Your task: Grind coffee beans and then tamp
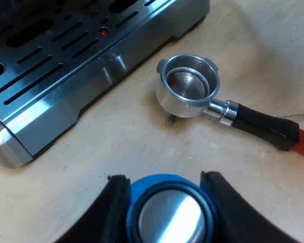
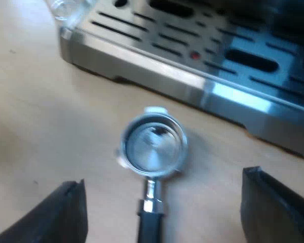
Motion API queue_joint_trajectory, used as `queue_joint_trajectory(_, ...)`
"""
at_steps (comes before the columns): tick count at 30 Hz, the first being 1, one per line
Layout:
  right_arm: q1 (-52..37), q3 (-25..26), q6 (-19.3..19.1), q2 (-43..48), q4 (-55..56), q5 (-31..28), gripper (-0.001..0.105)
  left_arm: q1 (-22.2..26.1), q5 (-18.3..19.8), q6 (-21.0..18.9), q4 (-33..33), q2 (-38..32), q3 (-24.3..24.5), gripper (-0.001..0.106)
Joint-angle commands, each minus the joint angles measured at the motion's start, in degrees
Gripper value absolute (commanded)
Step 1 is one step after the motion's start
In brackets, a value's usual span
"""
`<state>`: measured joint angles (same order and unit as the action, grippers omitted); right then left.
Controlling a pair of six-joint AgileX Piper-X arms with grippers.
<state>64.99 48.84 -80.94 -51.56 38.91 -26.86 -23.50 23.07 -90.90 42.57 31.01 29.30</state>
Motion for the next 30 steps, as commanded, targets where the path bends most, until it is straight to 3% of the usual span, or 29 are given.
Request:
queue_joint_trajectory(1,-0.22,-2.73,1.16,3.04,-0.14,-0.31,0.065,-0.32,0.34,-0.63,-0.1,-0.34,0.37,0.001)
queue_joint_trajectory(4,-0.22,-5.49,2.67,5.53,-0.27,-0.31,0.065,-0.32,0.34,-0.63,-0.1,-0.34,0.37,0.001)
queue_joint_trajectory(17,-0.22,-17.45,2.72,10.0,-11.47,-2.1,0.065,-0.32,0.34,-0.63,-0.1,-0.34,0.37,0.001)
queue_joint_trajectory(30,-0.22,-20.6,2.15,9.76,-13.42,-2.1,0.065,-0.32,0.34,-0.3,-0.1,-0.34,0.37,0.001)
